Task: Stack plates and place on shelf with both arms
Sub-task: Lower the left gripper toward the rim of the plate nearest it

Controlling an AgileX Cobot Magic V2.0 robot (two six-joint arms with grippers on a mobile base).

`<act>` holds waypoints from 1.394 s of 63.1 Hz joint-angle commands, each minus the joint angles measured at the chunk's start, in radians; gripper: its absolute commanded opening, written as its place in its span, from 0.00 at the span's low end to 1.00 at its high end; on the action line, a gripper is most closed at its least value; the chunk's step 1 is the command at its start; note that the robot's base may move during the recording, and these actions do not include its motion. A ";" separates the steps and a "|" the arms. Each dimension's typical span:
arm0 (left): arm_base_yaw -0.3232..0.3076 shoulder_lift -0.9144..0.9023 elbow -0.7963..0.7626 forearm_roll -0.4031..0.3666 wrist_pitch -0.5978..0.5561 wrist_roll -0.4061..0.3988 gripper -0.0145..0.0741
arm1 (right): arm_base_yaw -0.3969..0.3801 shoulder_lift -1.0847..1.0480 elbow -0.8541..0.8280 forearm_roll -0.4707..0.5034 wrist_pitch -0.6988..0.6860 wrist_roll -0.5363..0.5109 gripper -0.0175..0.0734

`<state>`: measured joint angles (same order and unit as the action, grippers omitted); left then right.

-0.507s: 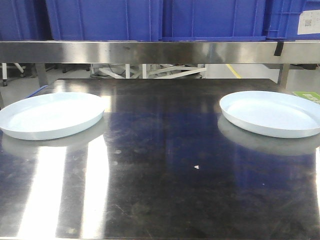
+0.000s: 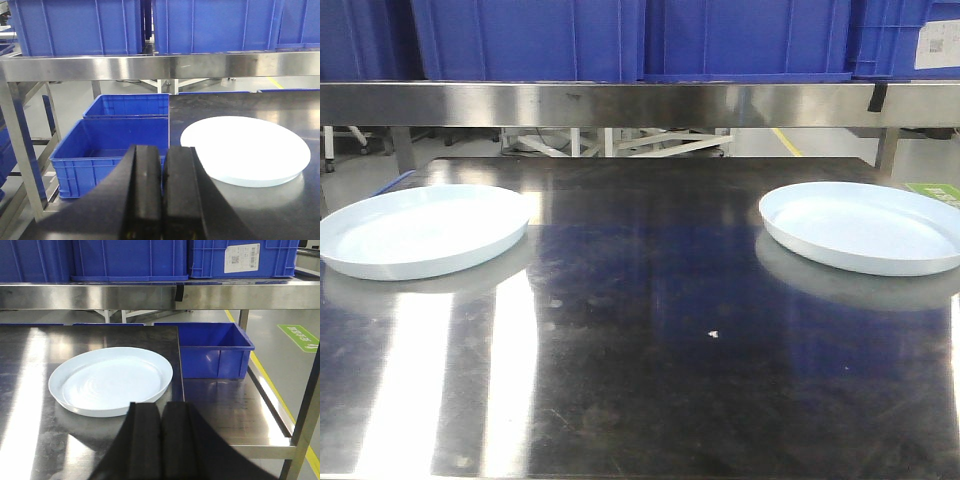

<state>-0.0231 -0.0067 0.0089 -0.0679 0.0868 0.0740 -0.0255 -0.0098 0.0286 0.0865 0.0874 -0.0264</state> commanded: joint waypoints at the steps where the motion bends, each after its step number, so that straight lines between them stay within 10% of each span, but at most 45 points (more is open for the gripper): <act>1: -0.003 -0.014 0.023 -0.004 -0.087 -0.005 0.26 | -0.005 -0.022 -0.016 -0.006 -0.087 -0.002 0.25; 26: -0.002 -0.009 -0.038 -0.068 -0.406 -0.005 0.26 | -0.005 -0.022 -0.016 -0.006 -0.087 -0.002 0.25; 56: -0.002 0.643 -0.941 -0.097 0.515 -0.005 0.27 | -0.005 -0.022 -0.016 -0.006 -0.087 -0.002 0.25; 88: -0.002 1.483 -1.355 -0.199 0.794 -0.005 0.67 | -0.005 -0.022 -0.016 -0.006 -0.087 -0.002 0.25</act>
<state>-0.0231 1.4058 -1.2691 -0.2437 0.8900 0.0740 -0.0255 -0.0098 0.0286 0.0865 0.0874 -0.0264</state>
